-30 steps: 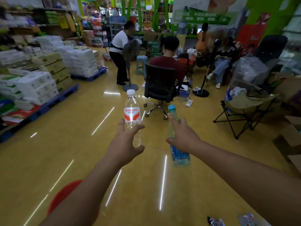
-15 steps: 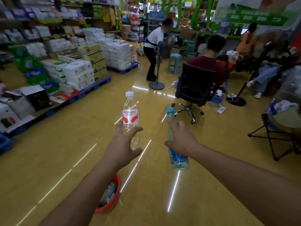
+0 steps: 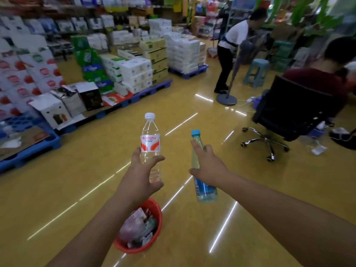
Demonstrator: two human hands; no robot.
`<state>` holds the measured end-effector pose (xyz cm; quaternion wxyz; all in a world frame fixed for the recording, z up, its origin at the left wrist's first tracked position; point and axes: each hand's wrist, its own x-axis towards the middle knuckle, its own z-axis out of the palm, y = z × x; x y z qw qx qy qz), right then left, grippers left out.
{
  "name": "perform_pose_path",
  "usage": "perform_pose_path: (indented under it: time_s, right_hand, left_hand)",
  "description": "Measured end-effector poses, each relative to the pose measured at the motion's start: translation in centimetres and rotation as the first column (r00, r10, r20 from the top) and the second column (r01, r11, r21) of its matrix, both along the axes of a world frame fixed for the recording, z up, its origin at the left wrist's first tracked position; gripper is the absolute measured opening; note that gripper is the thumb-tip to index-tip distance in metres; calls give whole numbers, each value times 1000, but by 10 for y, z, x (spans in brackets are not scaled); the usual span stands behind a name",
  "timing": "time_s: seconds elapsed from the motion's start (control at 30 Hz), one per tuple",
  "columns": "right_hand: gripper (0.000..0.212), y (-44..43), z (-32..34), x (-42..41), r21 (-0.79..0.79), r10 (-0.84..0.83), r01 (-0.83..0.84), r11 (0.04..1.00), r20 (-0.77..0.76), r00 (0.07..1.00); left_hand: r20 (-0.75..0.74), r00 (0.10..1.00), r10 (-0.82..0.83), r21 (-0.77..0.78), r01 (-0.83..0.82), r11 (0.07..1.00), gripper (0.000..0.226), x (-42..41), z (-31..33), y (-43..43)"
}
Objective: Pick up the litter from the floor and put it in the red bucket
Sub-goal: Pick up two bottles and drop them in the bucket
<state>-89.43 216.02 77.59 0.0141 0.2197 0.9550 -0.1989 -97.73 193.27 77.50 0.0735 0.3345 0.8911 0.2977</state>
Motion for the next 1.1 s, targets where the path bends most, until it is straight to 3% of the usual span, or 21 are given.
perform_pose_path:
  time_s: [0.3, 0.6, 1.1]
  right_hand:
    - [98, 2, -36, -120, -55, 207, -205, 977, 33, 978]
    - [101, -40, -77, -186, -109, 360, -351, 930, 70, 930]
    - [115, -119, -178, -259, -165, 350, -323, 932, 172, 921]
  left_hand:
    - [97, 972, 215, -40, -212, 976, 71, -63, -32, -14]
    - [151, 923, 354, -124, -338, 933, 67, -97, -67, -61]
    - [284, 924, 257, -58, -251, 966, 68, -165, -186, -131]
